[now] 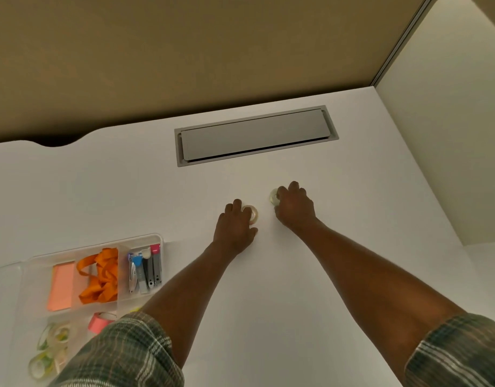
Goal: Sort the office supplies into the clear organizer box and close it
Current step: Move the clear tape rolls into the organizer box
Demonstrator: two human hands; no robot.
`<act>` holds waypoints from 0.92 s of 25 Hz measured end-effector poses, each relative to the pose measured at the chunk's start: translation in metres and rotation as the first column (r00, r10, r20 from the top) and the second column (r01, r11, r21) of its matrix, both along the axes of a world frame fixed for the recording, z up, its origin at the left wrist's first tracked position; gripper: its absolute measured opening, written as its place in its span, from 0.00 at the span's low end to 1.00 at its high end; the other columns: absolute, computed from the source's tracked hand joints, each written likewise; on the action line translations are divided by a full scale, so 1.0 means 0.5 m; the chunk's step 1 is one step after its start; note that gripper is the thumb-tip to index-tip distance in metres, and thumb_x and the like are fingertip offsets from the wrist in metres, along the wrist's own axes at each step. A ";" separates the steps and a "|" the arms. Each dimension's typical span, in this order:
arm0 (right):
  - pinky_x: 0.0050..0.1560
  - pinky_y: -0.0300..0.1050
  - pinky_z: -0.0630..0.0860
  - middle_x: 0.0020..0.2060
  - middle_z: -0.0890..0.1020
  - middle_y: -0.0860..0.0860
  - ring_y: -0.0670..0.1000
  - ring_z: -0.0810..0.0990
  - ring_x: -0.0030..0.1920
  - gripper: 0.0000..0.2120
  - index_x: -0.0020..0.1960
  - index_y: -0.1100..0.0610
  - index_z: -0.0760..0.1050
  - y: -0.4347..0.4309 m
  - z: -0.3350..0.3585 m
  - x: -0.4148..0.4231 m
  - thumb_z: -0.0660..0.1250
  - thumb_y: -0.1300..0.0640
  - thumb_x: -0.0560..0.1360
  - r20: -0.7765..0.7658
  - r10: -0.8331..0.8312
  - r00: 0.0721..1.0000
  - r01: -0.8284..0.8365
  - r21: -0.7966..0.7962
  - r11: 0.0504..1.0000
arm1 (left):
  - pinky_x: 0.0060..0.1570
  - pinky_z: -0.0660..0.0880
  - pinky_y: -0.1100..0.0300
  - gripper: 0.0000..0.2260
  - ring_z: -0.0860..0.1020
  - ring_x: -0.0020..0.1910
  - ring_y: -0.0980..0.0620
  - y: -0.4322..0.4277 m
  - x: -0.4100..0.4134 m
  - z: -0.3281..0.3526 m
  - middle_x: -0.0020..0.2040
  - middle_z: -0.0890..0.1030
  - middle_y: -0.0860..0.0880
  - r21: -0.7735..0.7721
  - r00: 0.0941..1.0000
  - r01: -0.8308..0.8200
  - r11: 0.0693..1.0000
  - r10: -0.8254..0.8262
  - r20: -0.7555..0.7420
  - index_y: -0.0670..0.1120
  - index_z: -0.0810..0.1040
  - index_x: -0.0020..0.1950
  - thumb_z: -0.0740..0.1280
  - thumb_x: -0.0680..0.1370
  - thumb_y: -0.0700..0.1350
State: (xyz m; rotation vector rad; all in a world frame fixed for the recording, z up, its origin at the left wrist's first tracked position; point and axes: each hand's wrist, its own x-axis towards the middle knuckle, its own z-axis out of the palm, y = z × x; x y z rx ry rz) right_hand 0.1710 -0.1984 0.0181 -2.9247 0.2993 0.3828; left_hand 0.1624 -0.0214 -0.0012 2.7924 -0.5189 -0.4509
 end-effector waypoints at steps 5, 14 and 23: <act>0.48 0.50 0.78 0.57 0.74 0.56 0.57 0.75 0.54 0.10 0.54 0.59 0.76 0.025 -0.008 -0.093 0.65 0.54 0.77 0.020 0.046 0.999 -0.048 0.086 0.995 | 0.43 0.72 0.53 0.10 0.72 0.54 0.42 0.029 -0.058 0.006 0.57 0.72 0.43 -0.031 1.000 0.010 0.999 -0.009 0.029 0.41 0.76 0.51 0.68 0.75 0.46; 0.47 0.51 0.84 0.50 0.82 0.58 0.56 0.84 0.44 0.10 0.54 0.57 0.76 0.143 0.083 -0.190 0.68 0.54 0.76 -0.427 -0.474 0.770 0.486 0.874 0.003 | 0.39 0.79 0.53 0.13 0.80 0.40 0.48 0.135 -0.135 0.106 0.43 0.79 0.47 -0.542 0.656 -0.755 0.369 0.407 -0.636 0.44 0.73 0.53 0.68 0.74 0.50; 0.57 0.55 0.82 0.53 0.84 0.64 0.64 0.84 0.51 0.15 0.60 0.64 0.78 0.380 0.167 -0.228 0.58 0.60 0.79 -0.554 -0.241 0.797 0.521 0.832 -0.189 | 0.29 0.69 0.59 0.20 0.74 0.31 0.47 0.352 -0.225 0.187 0.41 0.79 0.39 -0.373 0.357 -0.910 -0.180 0.114 -0.927 0.39 0.78 0.54 0.51 0.80 0.49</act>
